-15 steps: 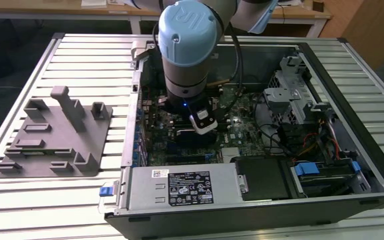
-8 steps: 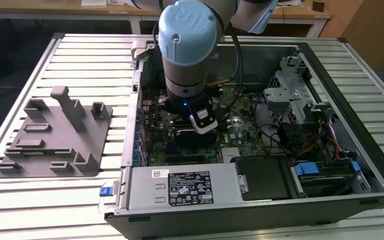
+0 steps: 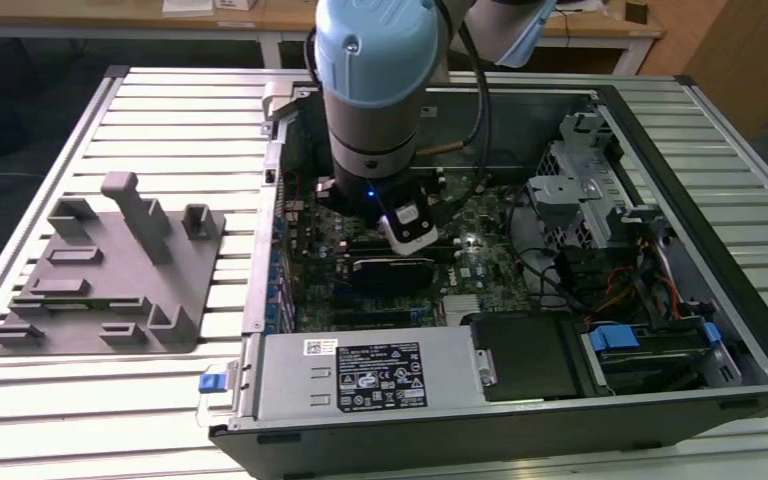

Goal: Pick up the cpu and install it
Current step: 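Install the second cpu locking lever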

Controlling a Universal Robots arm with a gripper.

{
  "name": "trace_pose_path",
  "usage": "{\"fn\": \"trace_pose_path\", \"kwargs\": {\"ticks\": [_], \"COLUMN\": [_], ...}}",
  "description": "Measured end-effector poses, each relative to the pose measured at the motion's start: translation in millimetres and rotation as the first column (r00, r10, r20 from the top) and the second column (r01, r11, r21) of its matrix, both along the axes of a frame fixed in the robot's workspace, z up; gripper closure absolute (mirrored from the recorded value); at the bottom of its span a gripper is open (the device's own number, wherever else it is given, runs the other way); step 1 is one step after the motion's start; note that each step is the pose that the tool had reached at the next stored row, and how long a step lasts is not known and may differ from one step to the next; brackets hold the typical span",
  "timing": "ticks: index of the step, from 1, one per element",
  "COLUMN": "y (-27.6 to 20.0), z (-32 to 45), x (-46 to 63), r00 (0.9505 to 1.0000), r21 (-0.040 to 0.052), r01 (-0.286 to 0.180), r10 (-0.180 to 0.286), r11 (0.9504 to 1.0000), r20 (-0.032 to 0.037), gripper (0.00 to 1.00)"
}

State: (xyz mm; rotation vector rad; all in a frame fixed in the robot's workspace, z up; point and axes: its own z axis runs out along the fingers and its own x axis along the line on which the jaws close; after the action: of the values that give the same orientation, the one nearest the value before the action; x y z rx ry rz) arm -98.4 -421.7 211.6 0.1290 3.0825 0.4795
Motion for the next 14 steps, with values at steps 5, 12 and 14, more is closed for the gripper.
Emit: {"fn": "trace_pose_path", "kwargs": {"ticks": [5, 12, 14], "y": [0.0, 0.0, 0.0], "z": [1.2, 20.3, 27.7], "x": [0.0, 1.0, 1.3], "r00": [1.0, 1.0, 1.0], "r21": [-0.0006, -0.0003, -0.0003], "r01": [0.0, 0.0, 0.0], "r10": [0.0, 0.0, 0.0], "r11": [1.0, 1.0, 1.0], "r20": [-0.0002, -0.0001, 0.0], "gripper": [0.89, 0.89, 0.89]}}
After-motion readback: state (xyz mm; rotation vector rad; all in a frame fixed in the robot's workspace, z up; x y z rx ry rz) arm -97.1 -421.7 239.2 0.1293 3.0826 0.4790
